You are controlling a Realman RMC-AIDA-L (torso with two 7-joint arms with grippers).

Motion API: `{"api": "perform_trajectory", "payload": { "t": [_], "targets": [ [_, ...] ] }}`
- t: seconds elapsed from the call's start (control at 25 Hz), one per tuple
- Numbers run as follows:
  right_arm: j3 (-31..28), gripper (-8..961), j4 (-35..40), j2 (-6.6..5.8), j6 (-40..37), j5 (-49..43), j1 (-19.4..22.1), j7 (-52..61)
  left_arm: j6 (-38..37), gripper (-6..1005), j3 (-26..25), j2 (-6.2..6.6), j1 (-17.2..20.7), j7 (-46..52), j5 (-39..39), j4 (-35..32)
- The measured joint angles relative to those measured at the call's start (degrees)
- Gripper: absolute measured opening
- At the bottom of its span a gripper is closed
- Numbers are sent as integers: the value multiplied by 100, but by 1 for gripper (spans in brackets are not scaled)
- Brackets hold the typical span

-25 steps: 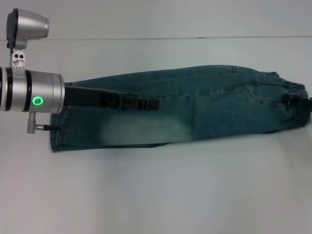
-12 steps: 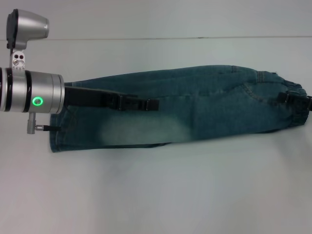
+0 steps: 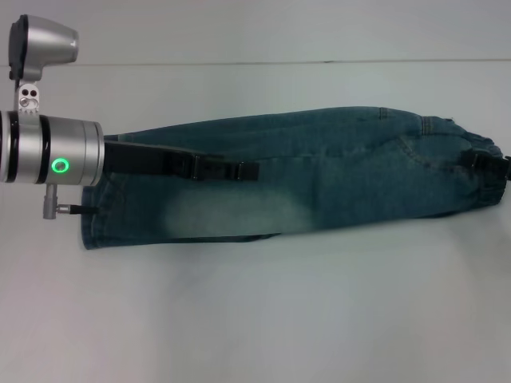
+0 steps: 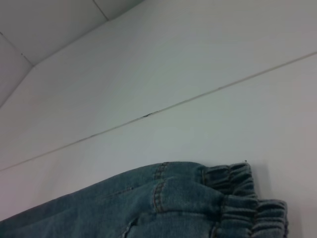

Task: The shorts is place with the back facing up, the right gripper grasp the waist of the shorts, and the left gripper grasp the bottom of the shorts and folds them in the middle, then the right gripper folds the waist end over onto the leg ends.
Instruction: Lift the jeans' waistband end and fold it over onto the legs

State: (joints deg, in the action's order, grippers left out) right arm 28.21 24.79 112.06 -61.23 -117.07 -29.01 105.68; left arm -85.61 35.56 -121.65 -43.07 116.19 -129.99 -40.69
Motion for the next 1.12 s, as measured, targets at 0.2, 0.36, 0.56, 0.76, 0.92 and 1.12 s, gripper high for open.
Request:
{"api": "perform_trajectory", "payload": {
  "t": [0.2, 0.36, 0.56, 0.76, 0.92, 1.12],
  "targets": [
    [3, 683, -34, 7, 126, -1, -8, 12, -5, 936, -5, 1, -2, 0, 0, 0],
    [7, 594, -35, 9, 151, -3, -17, 64, -7, 936, 12, 1, -4, 29, 0, 0],
    [48, 482, -21, 10, 213, -30, -41, 244, -8, 935, 18, 1, 4, 40, 0, 0],
    [53, 280, -13, 9, 223, -35, -69, 299, -8, 935, 21, 4, 3, 43, 0, -2],
    [52, 237, -4, 5, 216, -31, -76, 308, -8, 935, 21, 10, 2, 44, 0, -4],
    [16, 193, 6, 7, 184, -6, -61, 273, -8, 935, 12, 2, 4, 44, 0, -2]
  ]
}}
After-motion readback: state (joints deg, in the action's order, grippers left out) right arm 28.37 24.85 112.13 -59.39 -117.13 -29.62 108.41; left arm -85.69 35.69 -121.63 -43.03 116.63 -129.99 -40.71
